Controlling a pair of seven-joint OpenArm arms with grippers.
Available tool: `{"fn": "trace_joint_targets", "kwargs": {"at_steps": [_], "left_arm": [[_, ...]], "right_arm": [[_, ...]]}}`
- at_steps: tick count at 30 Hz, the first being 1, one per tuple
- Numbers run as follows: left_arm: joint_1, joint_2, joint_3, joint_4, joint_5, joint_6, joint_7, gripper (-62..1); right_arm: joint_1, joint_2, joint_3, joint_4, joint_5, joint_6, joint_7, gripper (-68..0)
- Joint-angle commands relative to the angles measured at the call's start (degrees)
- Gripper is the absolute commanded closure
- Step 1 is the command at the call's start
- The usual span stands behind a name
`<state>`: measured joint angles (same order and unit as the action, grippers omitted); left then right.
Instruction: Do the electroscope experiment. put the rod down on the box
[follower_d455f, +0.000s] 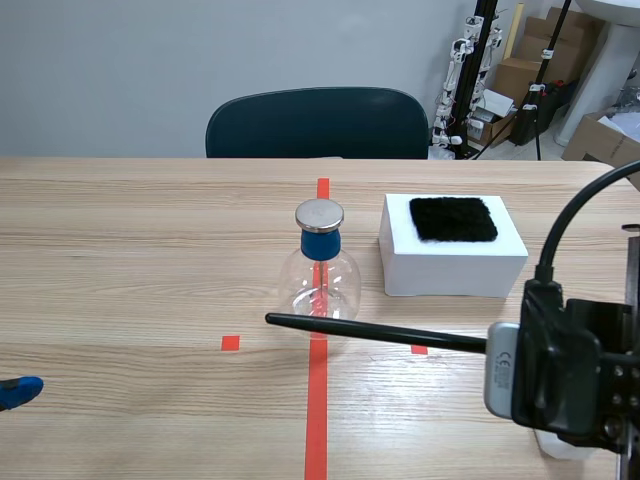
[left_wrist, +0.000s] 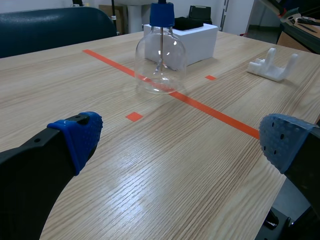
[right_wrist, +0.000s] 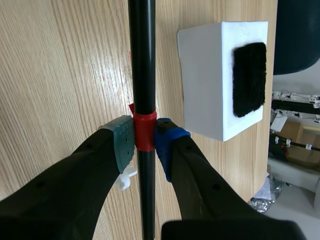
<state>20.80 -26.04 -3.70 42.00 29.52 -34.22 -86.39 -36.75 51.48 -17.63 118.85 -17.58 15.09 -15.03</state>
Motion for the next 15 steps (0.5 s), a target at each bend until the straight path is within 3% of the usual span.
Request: {"fn": "trace_joint_targets", "kwargs": {"at_steps": [1, 8, 15], "left_arm": [[0.13, -0.50, -0.07, 0.92, -0.52, 0.02, -2.54, -62.3], [0.13, -0.50, -0.07, 0.92, -0.52, 0.02, -2.56, -62.3], [0.13, -0.50, -0.07, 0.92, -0.52, 0.02, -2.56, -62.3]], "right_arm": [[2.51, 1.05, -0.74, 0.74, -0.28, -0.20, -1.29, -3.7], [9.62, 3.06, -8.02, 0.46, 0.50, 3.87, -9.44, -3.7], [14.69, 4.79, -14.99, -3.02, 1.53, 4.07, -12.02, -3.7]]}}
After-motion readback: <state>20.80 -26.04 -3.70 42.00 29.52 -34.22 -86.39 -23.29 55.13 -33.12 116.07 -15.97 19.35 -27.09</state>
